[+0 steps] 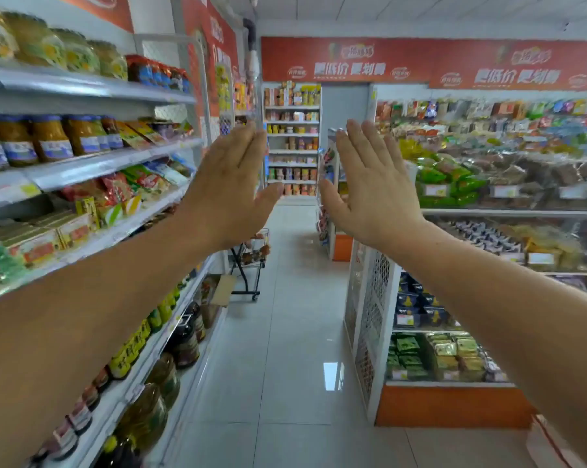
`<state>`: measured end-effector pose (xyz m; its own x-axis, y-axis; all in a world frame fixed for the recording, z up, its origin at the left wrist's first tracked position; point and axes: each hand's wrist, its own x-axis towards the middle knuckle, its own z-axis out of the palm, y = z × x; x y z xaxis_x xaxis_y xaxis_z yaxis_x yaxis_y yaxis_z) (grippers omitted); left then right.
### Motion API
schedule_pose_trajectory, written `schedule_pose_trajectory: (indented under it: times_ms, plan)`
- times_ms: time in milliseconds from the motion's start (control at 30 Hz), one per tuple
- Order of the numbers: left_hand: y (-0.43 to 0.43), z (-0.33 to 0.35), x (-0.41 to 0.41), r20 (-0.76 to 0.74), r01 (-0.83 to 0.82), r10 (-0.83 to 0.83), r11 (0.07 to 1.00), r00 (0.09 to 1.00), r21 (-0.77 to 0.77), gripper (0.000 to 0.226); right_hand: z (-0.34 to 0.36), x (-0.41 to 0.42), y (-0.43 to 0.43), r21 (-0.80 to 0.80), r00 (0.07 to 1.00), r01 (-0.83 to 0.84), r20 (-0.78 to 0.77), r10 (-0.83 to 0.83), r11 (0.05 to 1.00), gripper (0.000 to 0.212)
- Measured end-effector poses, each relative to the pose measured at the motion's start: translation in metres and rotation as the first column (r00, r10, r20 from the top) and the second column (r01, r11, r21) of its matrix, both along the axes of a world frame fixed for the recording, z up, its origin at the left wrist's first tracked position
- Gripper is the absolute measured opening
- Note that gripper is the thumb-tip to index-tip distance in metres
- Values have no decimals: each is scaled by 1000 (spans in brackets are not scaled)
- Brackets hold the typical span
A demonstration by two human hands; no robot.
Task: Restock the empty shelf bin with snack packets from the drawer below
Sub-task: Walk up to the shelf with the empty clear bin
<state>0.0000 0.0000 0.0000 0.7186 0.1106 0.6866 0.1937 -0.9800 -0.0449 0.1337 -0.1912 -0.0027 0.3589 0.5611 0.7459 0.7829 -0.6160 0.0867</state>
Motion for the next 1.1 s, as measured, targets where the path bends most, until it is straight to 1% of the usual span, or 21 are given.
schedule_pose_trajectory:
  times_ms: [133, 267, 433, 500, 600, 700, 833, 933, 1000, 1100]
  plan:
    - [50, -28, 50, -39, 1, -1, 1000, 999, -9, 77, -27, 58, 42, -36, 996, 44, -73, -47, 998, 71]
    - [123, -48, 124, -67, 7, -10, 999, 998, -40, 80, -52, 131, 106, -69, 987, 82, -129, -90, 994, 67]
    - [223, -74, 234, -122, 77, -86, 994, 989, -74, 77, -79, 225, 212, -124, 968, 114, -210, -138, 986, 68]
    - [260, -89, 279, -144, 106, -120, 990, 982, -98, 77, -87, 265, 250, -122, 960, 125, -236, -151, 985, 66]
    - [308, -112, 350, -225, 117, -156, 977, 962, -179, 77, -98, 324, 290, -122, 938, 142, -301, -173, 982, 57]
    - [341, -139, 421, -272, 147, -202, 967, 941, -209, 80, -113, 385, 316, -120, 916, 153, -356, -186, 981, 52]
    - [376, -188, 530, -348, 144, -230, 956, 909, -256, 78, -155, 487, 352, -132, 893, 160, -403, -200, 978, 50]
    - [402, -217, 616, -374, 143, -236, 955, 897, -258, 78, -184, 575, 381, -162, 902, 149, -383, -202, 975, 48]
    - [421, -230, 671, -376, 120, -226, 951, 899, -284, 77, -199, 637, 407, -171, 906, 134, -379, -191, 976, 48]
    - [452, -240, 752, -382, 112, -231, 945, 895, -307, 78, -211, 727, 449, -198, 874, 122, -444, -200, 973, 52]
